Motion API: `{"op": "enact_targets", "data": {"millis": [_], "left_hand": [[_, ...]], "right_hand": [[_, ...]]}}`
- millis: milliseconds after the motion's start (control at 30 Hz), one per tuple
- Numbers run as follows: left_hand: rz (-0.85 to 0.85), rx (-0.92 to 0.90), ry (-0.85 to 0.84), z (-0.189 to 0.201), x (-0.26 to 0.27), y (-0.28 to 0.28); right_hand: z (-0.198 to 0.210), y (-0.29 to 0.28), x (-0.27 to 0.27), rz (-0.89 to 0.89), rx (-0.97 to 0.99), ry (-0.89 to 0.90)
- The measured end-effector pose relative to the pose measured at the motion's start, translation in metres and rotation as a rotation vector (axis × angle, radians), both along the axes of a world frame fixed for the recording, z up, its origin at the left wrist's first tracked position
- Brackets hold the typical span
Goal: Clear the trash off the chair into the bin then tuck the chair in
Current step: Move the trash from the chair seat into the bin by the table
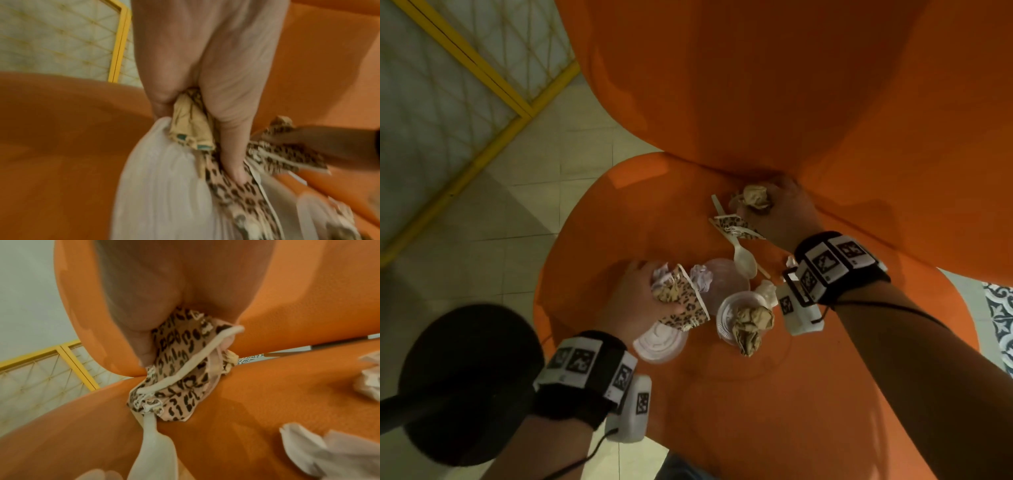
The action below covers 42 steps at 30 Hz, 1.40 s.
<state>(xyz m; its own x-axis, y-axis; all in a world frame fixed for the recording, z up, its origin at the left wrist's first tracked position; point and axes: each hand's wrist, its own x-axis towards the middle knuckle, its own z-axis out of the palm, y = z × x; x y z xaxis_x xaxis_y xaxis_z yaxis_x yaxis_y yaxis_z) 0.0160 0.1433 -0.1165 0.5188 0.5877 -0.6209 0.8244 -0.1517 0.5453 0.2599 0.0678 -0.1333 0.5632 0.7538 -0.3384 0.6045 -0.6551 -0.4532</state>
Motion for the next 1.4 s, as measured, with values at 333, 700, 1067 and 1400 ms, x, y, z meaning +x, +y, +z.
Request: {"op": "enact_targets", "data": {"millis": [333, 700, 1067, 1400], "left_hand": [[0.0, 0.408, 0.073, -0.018, -0.012, -0.031], [-0.049, 0.26, 0.1, -0.016, -0.011, -0.042], [0.094, 0.082, -0.05, -0.014, -0.019, -0.037], [-0.071, 0.093, -0.171, 0.011, -0.022, 0.005]], "right_hand": [[0.001, 0.002, -0.008, -0.059, 0.004, 0.173], [0.016, 0.01, -0.016, 0.09, -0.166, 0.324], [0.013, 0.008, -0.022, 0.187, -0.212, 0.353], [0.019, -0.024, -0.024, -0.013, -0.081, 0.447]]}}
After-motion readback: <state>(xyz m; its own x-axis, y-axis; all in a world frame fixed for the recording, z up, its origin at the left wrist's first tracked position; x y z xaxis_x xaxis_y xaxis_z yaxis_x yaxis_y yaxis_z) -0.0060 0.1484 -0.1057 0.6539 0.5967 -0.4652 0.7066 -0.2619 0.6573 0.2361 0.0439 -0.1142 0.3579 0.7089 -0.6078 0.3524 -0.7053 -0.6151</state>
